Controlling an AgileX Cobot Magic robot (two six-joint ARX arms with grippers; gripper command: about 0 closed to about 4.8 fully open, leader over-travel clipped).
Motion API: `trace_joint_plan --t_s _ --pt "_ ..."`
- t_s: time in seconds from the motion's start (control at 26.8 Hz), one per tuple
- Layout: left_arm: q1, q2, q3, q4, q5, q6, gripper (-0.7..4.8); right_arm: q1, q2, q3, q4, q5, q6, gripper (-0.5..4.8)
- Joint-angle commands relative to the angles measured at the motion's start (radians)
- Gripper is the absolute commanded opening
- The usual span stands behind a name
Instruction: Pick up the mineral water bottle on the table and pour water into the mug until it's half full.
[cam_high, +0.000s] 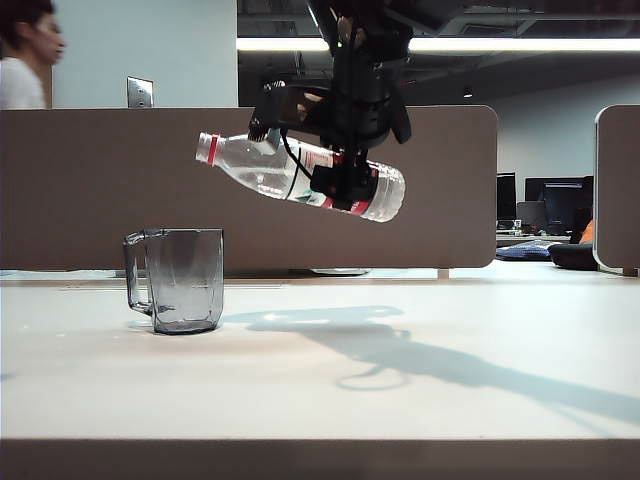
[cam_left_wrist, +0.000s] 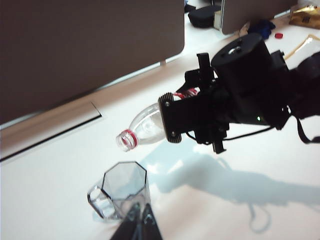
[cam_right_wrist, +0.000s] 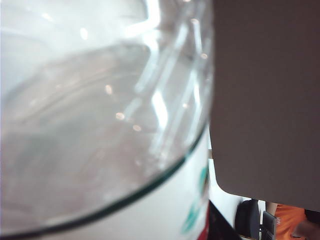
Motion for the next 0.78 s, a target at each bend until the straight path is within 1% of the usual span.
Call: trace_joint_plan --t_s 0.04,0.11,0.22,0.45,0.6,0.78 --pt "0.0 -0.002 0.006 -0.056 -0.035 0.036 -0.05 0.008 -0.013 0.011 0.034 0.022 -0.015 3.22" --pt "0.0 -0.002 0.006 -0.077 -0.071 0.048 -0.05 0.007 -0.012 0.011 0.034 0.021 -0.034 3.22" --pt "0.0 -0.002 0.006 -0.104 -0.086 0.048 -0.05 0.007 -0.012 0.011 0.037 0.021 -0.051 3.22" --pt "0.0 -0.007 0.006 -0.154 -0.085 0.04 -0.05 0.007 -0.012 0.011 0.037 0.018 -0.082 3.22" --pt "0.0 -0.015 0.006 -0.165 -0.085 0.04 -0.05 0.007 -0.012 0.011 0.037 0.035 -0.127 3.23" --pt "0.0 -0.036 0.006 -0.191 -0.085 0.039 -0.05 0.007 -0.012 0.011 0.045 0.037 -0.153 3.23"
